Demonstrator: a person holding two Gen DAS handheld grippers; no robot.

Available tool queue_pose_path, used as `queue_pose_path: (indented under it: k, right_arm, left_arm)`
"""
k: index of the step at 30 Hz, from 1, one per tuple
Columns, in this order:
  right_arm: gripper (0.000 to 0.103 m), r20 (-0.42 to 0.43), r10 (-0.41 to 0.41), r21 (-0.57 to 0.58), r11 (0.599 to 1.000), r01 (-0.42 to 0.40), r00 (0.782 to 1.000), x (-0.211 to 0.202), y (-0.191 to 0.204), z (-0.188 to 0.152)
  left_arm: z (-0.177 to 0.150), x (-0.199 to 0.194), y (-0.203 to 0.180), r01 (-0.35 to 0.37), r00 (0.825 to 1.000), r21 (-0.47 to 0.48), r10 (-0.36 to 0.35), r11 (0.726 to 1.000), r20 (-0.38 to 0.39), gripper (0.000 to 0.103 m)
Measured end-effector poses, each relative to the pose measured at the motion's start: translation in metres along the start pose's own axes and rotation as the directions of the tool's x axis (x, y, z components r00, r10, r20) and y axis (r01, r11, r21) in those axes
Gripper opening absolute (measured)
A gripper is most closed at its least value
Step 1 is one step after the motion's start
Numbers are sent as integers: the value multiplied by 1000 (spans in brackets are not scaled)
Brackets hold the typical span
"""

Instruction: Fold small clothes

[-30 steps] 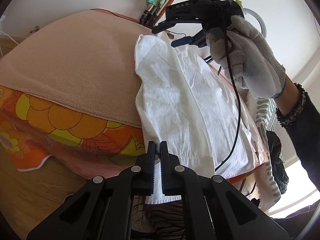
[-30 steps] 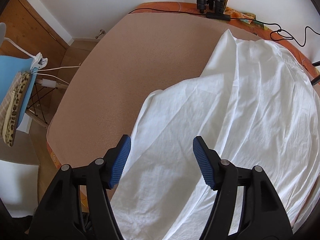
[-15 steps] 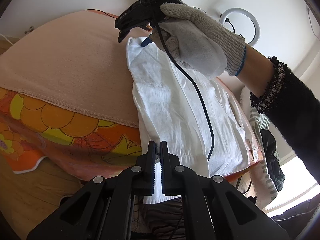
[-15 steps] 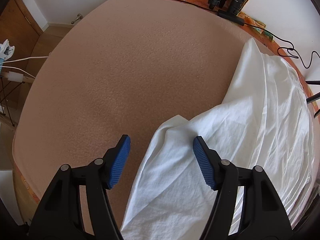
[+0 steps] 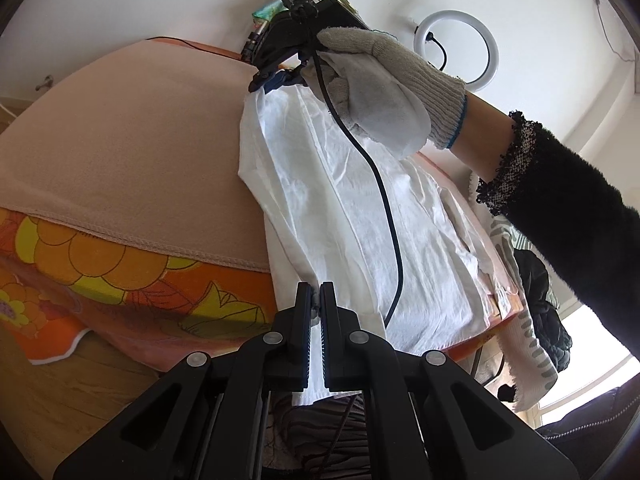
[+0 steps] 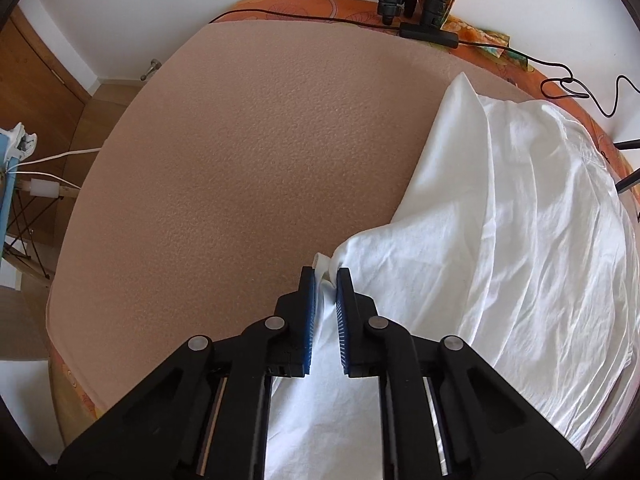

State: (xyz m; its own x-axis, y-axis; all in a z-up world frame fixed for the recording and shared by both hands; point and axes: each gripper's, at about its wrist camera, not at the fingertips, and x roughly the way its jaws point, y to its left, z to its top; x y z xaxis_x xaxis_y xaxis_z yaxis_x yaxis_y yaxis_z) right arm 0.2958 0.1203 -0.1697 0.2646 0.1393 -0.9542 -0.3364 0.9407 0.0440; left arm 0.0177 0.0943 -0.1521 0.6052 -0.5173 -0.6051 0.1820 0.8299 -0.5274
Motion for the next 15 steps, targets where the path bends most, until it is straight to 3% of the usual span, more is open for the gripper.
queue_pose_path:
  k: [7, 15]
  right_arm:
    - [10, 113, 141, 67, 987, -149, 984, -54, -57, -17]
    - [10, 198, 179, 159, 964, -212, 964, -82, -147, -56]
  left_arm:
    - [7, 0, -33, 35, 999, 95, -34, 995, -5, 3]
    - [1, 24, -77, 100, 993, 200, -84, 975, -85, 3]
